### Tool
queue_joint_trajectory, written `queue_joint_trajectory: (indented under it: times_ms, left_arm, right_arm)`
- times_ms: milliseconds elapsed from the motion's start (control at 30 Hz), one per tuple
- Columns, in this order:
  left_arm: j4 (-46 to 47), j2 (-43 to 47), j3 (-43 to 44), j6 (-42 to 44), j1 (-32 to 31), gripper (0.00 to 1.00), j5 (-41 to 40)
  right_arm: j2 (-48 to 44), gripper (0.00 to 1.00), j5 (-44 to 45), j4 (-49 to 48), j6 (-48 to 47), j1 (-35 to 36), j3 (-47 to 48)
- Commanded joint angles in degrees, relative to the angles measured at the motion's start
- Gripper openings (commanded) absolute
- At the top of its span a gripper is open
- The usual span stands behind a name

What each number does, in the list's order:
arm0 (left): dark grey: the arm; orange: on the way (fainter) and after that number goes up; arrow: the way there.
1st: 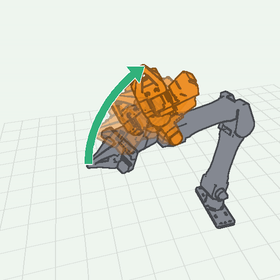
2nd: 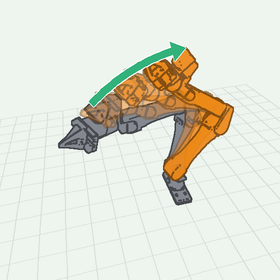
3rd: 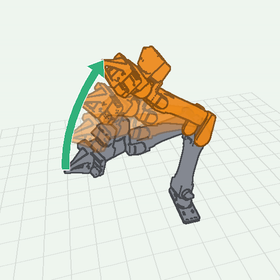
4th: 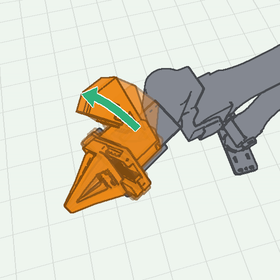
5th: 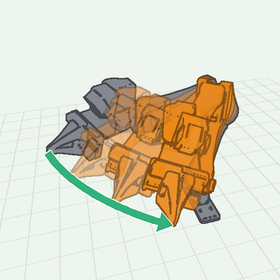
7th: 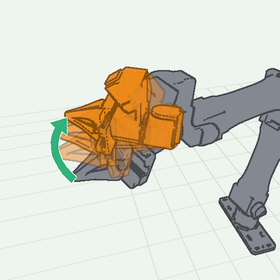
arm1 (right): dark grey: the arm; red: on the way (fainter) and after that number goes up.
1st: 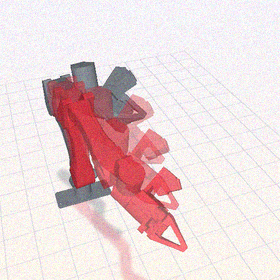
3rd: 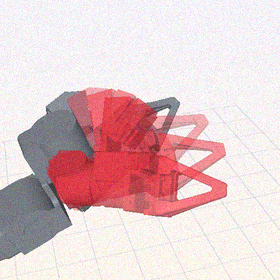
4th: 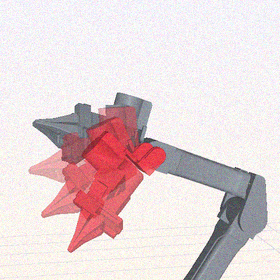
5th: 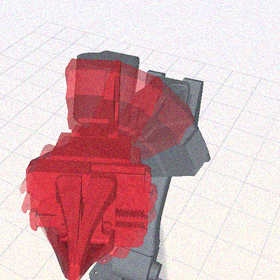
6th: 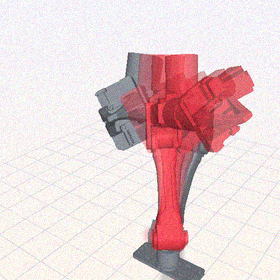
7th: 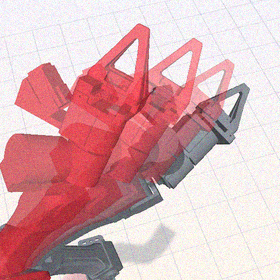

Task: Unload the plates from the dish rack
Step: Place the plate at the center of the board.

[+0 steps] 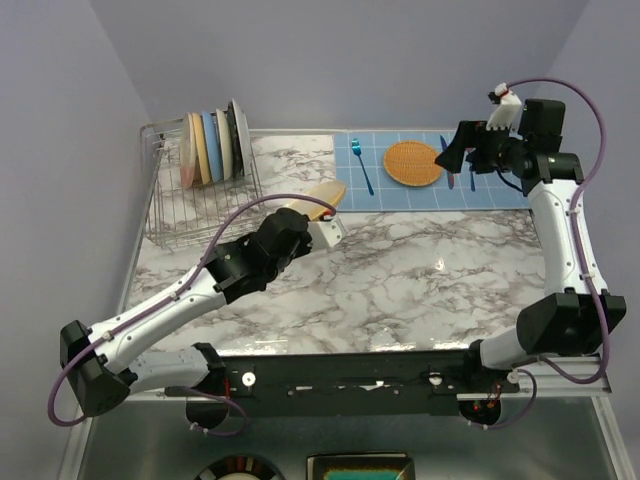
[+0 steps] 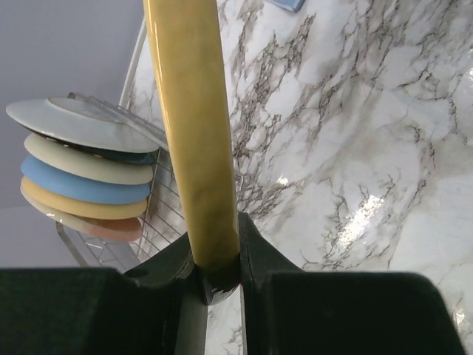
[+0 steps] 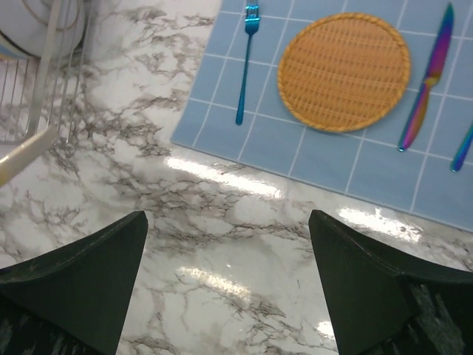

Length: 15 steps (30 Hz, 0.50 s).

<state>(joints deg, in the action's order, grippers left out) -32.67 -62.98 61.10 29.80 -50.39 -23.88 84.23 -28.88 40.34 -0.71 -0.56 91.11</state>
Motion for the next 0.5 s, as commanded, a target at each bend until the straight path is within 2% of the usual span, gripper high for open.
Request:
queue_joint_trajectory:
  times_ms: [0, 233, 467]
  left_arm:
    - [10.59, -1.00, -2.91, 1.75, -4.96, 0.00, -5.91]
    - [21.92, -4.78, -9.77, 5.79, -12.00, 0.00, -9.78]
    - [35.36, -10.66, -13.99, 12.72, -15.96, 0.00, -15.66]
  right_arm:
    - [2.78, 0.99, -3.81, 0.88, 3.44, -6.47, 3.46]
    - [3.40, 0.99, -0.47, 1.41, -0.61, -7.00, 2.59]
    - [2.79, 0.99, 0.32, 0.00, -0.96, -7.09, 0.12]
